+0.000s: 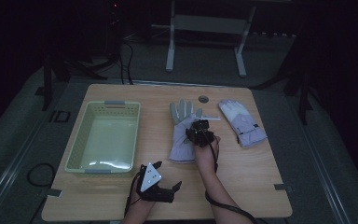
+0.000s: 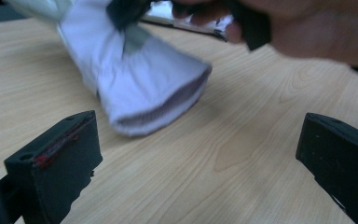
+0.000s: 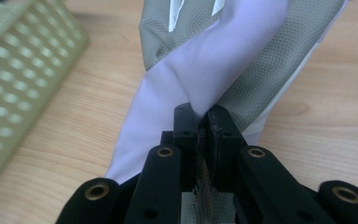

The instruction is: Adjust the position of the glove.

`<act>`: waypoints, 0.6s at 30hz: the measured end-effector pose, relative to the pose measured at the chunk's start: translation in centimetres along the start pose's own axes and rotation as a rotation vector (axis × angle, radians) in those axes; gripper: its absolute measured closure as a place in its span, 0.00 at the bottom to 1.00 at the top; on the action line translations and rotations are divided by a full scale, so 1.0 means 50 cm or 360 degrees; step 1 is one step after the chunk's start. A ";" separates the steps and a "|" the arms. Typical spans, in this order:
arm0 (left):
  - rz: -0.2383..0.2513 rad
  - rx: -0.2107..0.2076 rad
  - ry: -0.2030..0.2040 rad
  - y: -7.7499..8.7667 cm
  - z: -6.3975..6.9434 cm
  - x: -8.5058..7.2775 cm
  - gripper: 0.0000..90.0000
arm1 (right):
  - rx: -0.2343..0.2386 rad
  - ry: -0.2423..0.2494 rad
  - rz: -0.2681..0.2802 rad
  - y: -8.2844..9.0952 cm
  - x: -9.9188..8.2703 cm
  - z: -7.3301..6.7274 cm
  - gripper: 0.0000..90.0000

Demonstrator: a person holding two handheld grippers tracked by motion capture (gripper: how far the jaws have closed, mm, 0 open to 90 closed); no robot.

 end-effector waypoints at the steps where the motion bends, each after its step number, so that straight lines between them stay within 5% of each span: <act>1: -0.0002 -0.0003 0.0006 0.000 0.000 0.000 0.00 | -0.0012 0.0013 -0.0027 -0.009 -0.004 -0.002 0.92; 3: 0.0000 -0.0007 0.0011 0.000 0.000 0.000 0.00 | -0.0075 0.0050 -0.0081 -0.028 -0.017 0.002 0.91; 7: -0.0003 -0.0014 0.0023 0.000 0.000 0.000 0.00 | -0.0066 0.0008 -0.0123 -0.059 -0.042 0.006 0.87; 13: -0.0004 -0.0016 0.0030 0.000 -0.002 0.000 0.00 | -0.0028 -0.0030 -0.0084 -0.044 -0.031 0.008 0.76; 18: 0.0000 -0.0018 0.0041 0.000 -0.001 0.001 0.00 | -0.0027 0.0034 -0.0048 -0.022 -0.021 0.018 0.64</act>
Point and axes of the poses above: each handheld gripper's, and its own axes: y roughly backward along the jaws, x roughly out of its top, z roughly to its right, the point moved 10 cm from there along -y, roughly forward along the jaws, and after that the axes turned 11 degrees about y, right-handed, at the moved point
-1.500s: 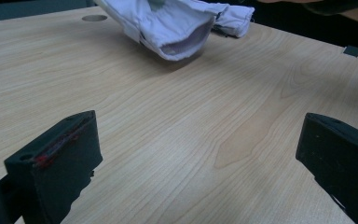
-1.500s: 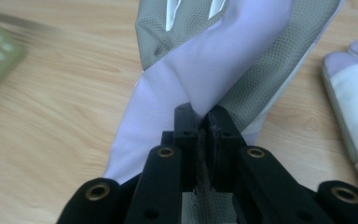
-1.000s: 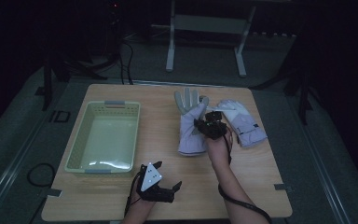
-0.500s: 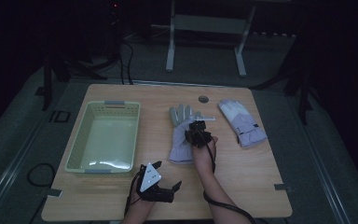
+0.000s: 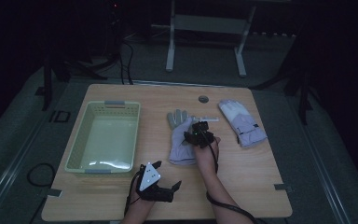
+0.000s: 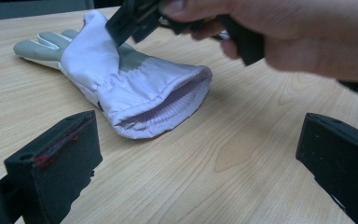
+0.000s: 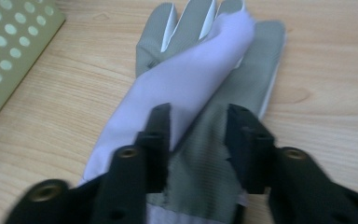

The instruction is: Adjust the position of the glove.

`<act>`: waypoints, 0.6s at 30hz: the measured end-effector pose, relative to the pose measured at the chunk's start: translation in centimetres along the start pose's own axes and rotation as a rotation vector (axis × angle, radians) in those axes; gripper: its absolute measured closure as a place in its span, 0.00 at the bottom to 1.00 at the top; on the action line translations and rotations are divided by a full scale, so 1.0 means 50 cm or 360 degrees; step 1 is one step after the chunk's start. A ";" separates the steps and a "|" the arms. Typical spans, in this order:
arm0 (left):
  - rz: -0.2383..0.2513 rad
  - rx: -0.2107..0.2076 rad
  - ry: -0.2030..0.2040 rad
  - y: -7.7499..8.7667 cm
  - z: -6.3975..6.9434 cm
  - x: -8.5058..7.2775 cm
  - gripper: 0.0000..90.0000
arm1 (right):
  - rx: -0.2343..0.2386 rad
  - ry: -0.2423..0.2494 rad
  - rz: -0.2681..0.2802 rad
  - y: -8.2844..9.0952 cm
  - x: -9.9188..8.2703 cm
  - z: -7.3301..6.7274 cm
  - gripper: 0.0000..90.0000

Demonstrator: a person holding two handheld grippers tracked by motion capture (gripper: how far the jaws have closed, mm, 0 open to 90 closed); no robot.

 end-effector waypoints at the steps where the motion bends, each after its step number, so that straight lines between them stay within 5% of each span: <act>1: -0.0004 0.0001 -0.0004 0.000 -0.001 0.000 0.00 | 0.0035 0.0027 0.0002 0.011 0.002 0.008 0.56; 9: -0.0003 0.0008 0.0009 0.000 -0.003 0.000 0.00 | 0.0134 0.0221 0.0055 0.073 0.016 0.069 0.51; 11: -0.0003 0.0010 0.0013 0.001 -0.004 0.000 0.00 | 0.0058 0.0296 0.0070 0.091 0.018 0.102 0.51; 18: -0.0008 0.0010 0.0030 0.000 -0.006 0.000 0.00 | 0.0065 0.0334 0.0151 0.147 0.012 0.199 0.52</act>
Point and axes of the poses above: each handheld gripper's, and its own axes: y roughly backward along the jaws, x roughly out of its top, z roughly to its right, the point moved 10 cm from there along -y, roughly forward along the jaws, and after that the axes turned 11 degrees about y, right-handed, at the moved point
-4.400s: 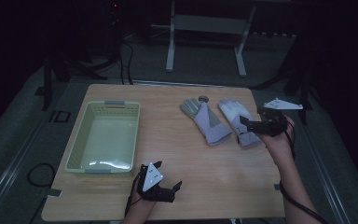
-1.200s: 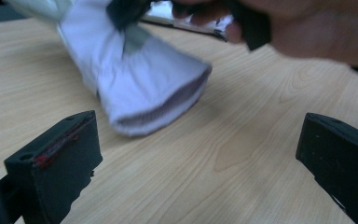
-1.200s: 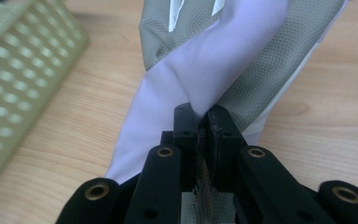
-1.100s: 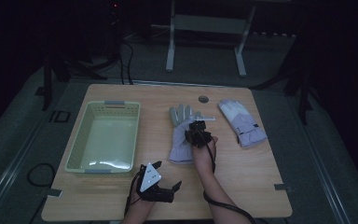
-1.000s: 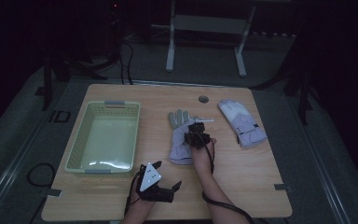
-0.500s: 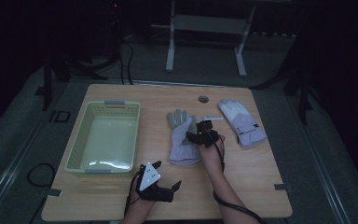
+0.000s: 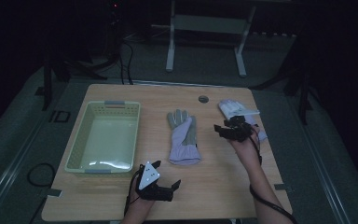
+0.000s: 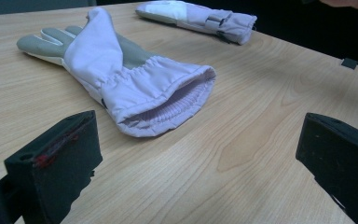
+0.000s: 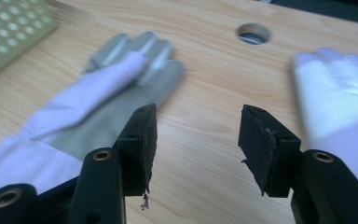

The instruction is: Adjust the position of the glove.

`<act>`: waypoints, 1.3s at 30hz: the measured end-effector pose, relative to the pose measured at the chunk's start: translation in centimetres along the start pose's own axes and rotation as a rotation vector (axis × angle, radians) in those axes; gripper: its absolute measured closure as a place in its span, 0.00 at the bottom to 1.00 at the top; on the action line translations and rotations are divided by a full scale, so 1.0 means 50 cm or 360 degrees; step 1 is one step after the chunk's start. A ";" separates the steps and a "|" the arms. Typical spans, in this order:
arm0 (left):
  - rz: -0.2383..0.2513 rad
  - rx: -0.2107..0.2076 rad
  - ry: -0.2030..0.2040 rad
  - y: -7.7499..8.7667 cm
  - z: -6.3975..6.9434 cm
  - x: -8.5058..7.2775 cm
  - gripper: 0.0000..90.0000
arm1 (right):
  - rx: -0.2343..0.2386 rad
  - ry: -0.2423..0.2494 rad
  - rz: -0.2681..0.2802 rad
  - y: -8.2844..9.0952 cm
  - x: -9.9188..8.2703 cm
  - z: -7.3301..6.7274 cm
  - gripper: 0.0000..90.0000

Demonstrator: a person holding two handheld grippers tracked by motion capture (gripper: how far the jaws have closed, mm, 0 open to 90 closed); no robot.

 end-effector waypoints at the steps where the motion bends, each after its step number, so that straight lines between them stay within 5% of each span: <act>1: 0.0000 -0.0001 0.0000 0.000 0.000 0.000 0.00 | -0.0006 0.0003 0.0005 0.008 -0.004 0.017 0.52; 13: 0.0005 0.0002 0.0048 0.001 -0.007 0.002 0.00 | -0.0174 -0.0102 -0.0108 0.043 -0.050 0.194 0.47; 20: 0.0012 0.0017 0.0013 0.002 -0.004 0.001 0.00 | -0.0217 -0.0112 -0.0209 0.026 -0.086 0.262 0.47; 23: 0.0018 0.0026 0.0027 0.002 -0.006 0.002 0.00 | -0.0264 -0.0106 -0.0267 0.013 -0.101 0.278 0.49; 31: 0.0020 0.0040 0.0016 0.003 -0.006 0.001 0.00 | -0.0147 -0.0181 -0.0263 -0.039 -0.112 0.285 0.49; 34: 0.0021 0.0047 0.0019 0.003 -0.007 0.002 0.00 | -0.0158 -0.0179 -0.0261 -0.060 -0.113 0.290 0.55; 39: 0.0025 0.0046 0.0014 0.003 -0.007 0.002 0.00 | -0.0119 -0.0222 -0.0331 -0.089 -0.128 0.291 0.50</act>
Point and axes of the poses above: each handheld gripper's, and its own axes: y roughly backward along the jaws, x roughly out of its top, z roughly to its right, the point moved 10 cm from there along -y, roughly forward along the jaws, and after that the axes turned 11 degrees about y, right-handed, at the moved point
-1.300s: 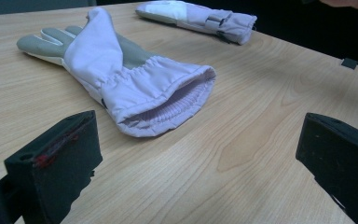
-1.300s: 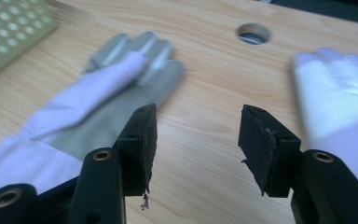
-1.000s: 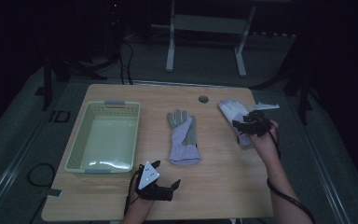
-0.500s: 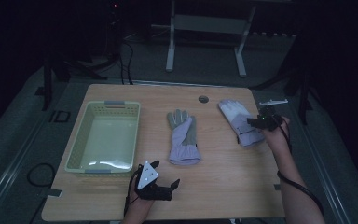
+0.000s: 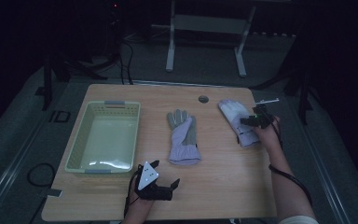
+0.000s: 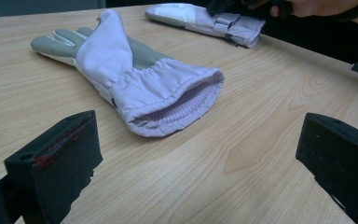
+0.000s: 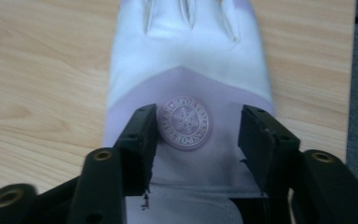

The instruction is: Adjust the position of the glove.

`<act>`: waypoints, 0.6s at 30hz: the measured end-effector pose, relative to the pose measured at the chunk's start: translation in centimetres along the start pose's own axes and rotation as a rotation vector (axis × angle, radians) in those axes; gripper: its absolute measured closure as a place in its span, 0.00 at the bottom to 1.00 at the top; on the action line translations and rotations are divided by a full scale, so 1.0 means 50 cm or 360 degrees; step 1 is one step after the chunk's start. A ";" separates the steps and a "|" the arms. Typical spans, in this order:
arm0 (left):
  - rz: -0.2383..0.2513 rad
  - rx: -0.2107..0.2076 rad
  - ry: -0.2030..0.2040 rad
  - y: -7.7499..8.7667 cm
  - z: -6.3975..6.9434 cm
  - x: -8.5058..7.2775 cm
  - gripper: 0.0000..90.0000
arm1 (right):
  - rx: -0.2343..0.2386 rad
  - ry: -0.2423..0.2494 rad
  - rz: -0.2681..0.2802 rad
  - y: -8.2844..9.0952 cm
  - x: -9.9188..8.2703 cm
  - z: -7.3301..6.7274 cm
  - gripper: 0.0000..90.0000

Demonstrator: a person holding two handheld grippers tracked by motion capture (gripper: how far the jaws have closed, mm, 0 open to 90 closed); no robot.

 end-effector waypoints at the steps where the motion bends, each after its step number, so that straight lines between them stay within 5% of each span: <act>1: 0.0000 -0.0001 0.0001 0.000 0.000 0.000 0.00 | 0.0018 -0.0007 -0.0020 -0.007 -0.004 -0.001 0.50; 4: -0.0001 -0.0001 0.0000 0.000 0.000 0.000 0.00 | 0.0064 -0.0036 -0.0039 -0.022 -0.014 -0.001 0.50; 8: -0.0001 0.0004 0.0001 -0.001 0.000 0.000 0.00 | 0.0125 -0.0037 -0.0053 -0.026 -0.015 -0.008 0.65; 12: -0.0001 0.0003 0.0001 -0.001 0.000 0.000 0.00 | 0.0084 -0.0001 -0.0112 -0.026 -0.011 -0.016 0.73; 18: -0.0001 0.0007 0.0001 0.000 0.000 0.000 0.00 | 0.0016 -0.0092 -0.0094 -0.001 -0.005 -0.021 0.88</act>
Point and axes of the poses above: each handheld gripper's, and its own axes: y roughly backward along the jaws, x roughly out of its top, z roughly to its right, the point moved 10 cm from there along -y, roughly forward along the jaws, and after that the axes turned 11 degrees about y, right-handed, at the moved point
